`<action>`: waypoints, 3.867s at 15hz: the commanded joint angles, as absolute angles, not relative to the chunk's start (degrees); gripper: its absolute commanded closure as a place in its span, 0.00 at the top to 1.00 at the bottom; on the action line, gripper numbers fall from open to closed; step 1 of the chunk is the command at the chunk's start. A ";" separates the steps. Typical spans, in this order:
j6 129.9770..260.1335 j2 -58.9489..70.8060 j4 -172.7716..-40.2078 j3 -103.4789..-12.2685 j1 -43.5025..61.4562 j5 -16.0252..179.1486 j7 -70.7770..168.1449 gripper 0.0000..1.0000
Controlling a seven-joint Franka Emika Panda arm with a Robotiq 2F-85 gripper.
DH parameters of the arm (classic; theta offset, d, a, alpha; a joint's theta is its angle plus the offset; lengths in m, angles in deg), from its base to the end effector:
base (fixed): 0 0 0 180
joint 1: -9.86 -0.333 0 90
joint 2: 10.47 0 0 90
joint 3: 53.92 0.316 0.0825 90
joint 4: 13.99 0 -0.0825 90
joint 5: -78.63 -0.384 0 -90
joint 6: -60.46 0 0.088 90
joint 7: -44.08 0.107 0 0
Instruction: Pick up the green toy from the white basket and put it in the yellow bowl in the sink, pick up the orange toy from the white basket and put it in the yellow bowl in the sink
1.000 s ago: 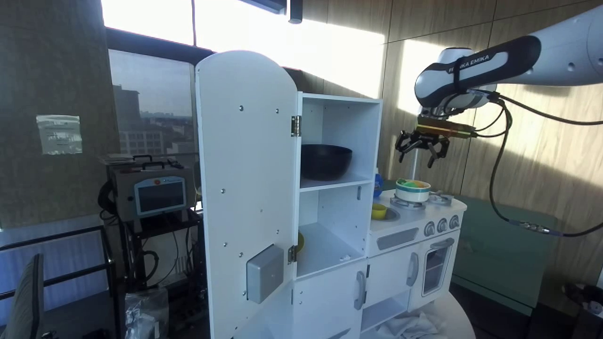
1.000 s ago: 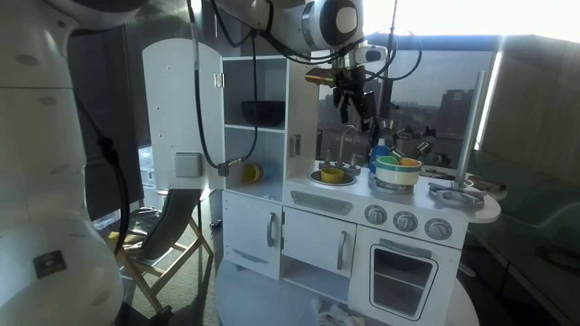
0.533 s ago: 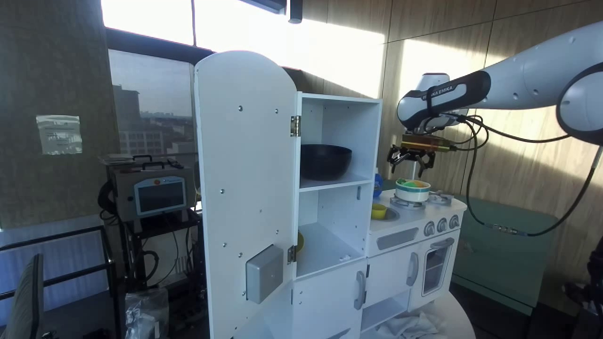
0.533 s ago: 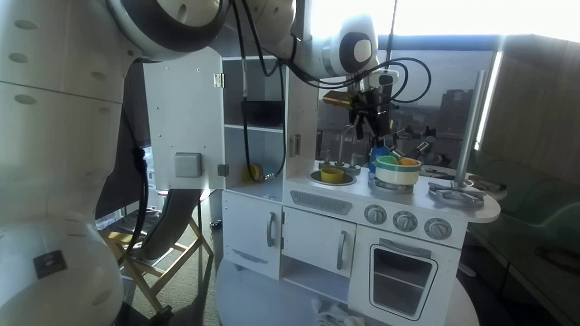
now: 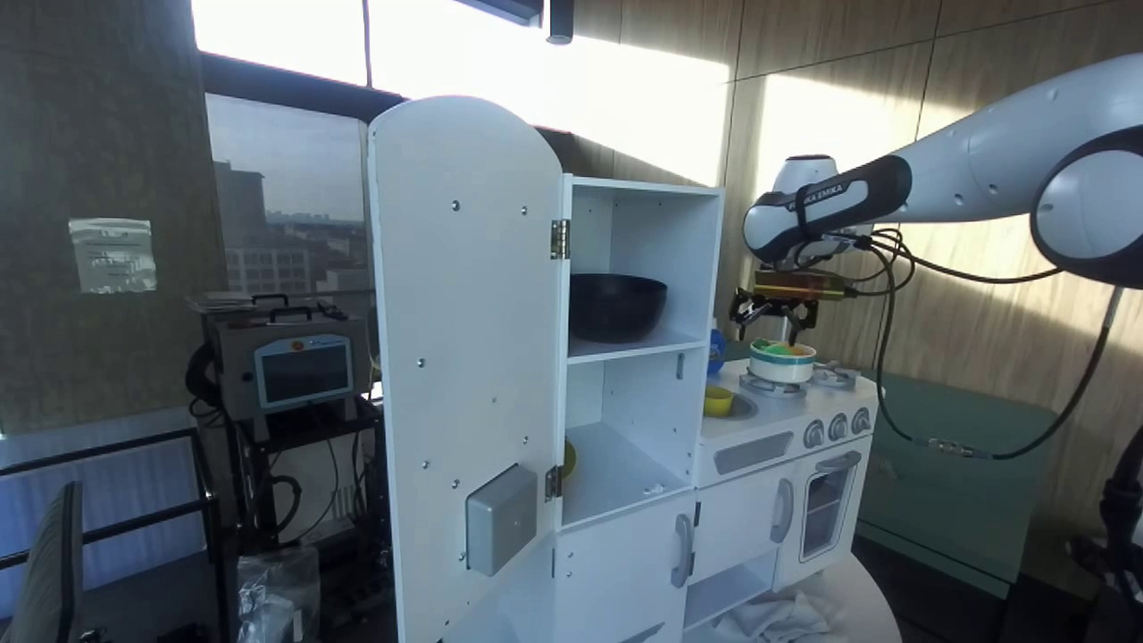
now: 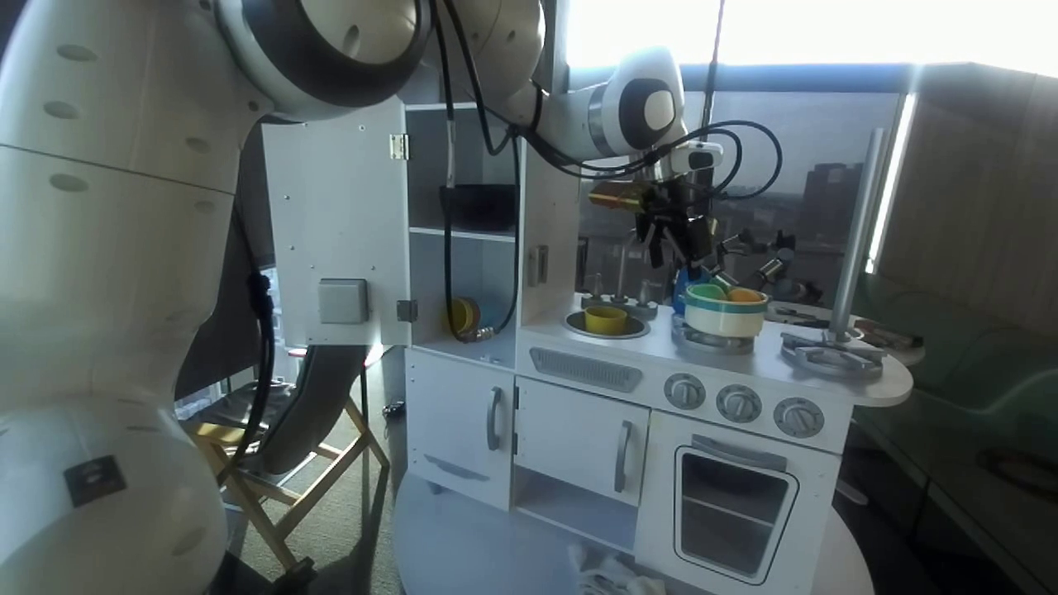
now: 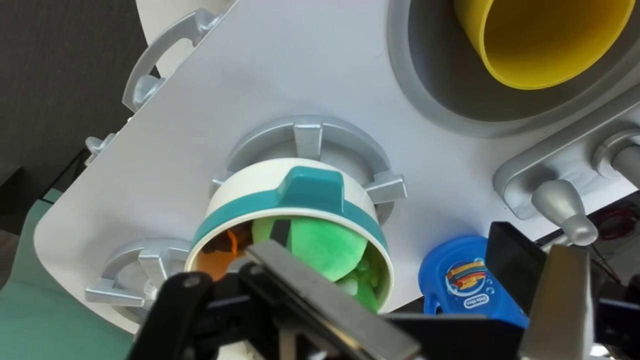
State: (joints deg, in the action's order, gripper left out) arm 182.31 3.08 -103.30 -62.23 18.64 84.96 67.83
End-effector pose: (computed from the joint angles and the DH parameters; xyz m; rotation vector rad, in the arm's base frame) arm 0.6366 -0.1906 0.5452 2.8212 -0.9672 0.5131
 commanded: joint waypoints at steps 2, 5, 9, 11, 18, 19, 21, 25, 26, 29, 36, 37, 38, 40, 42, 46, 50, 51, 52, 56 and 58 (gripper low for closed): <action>183.29 4.78 -101.13 -64.77 18.26 87.42 70.21 1.00; 182.82 6.43 -98.33 -66.42 19.07 87.38 71.60 1.00; 182.62 10.20 -93.40 -67.84 19.74 86.94 72.77 1.00; 182.94 11.89 -91.00 -68.14 19.57 87.09 73.42 1.00; 180.82 16.31 -85.38 -68.06 19.56 85.95 73.92 1.00; 181.06 16.21 -85.90 -67.54 19.76 85.99 74.00 1.00; 180.63 16.56 -86.08 -67.25 19.73 85.69 73.86 1.00; 178.20 15.31 -87.77 -67.01 19.08 85.96 73.80 1.00; 178.17 15.15 -88.11 -66.99 18.96 86.06 73.69 1.00; 174.81 14.03 -88.72 -67.01 18.69 85.64 73.82 1.00; 171.17 13.61 -88.45 -67.21 19.19 84.99 74.24 0.51; 170.89 13.72 -88.31 -67.19 19.28 84.75 74.32 0.43; 170.36 13.90 -88.09 -67.15 19.34 84.51 74.39 0.36; 169.66 14.11 -87.81 -67.13 19.41 84.02 74.47 0.21; 169.34 13.99 -87.73 -67.18 19.42 83.67 74.61 0.10; 170.08 12.55 -88.48 -67.68 19.15 84.32 75.35 0.12; 171.14 11.04 -88.67 -68.33 19.23 84.44 77.06 0.11; 171.67 10.47 -88.88 -68.46 19.21 84.56 77.40 0.11; 171.91 10.17 -88.84 -68.50 19.26 84.53 77.52 0.11; 173.27 11.68 -88.65 -68.04 19.42 83.80 78.45 0.11; 177.01 12.77 -89.71 -67.96 18.78 84.79 79.51 0.11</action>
State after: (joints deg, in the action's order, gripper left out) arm 172.11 11.60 -89.01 -68.01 19.45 84.35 77.28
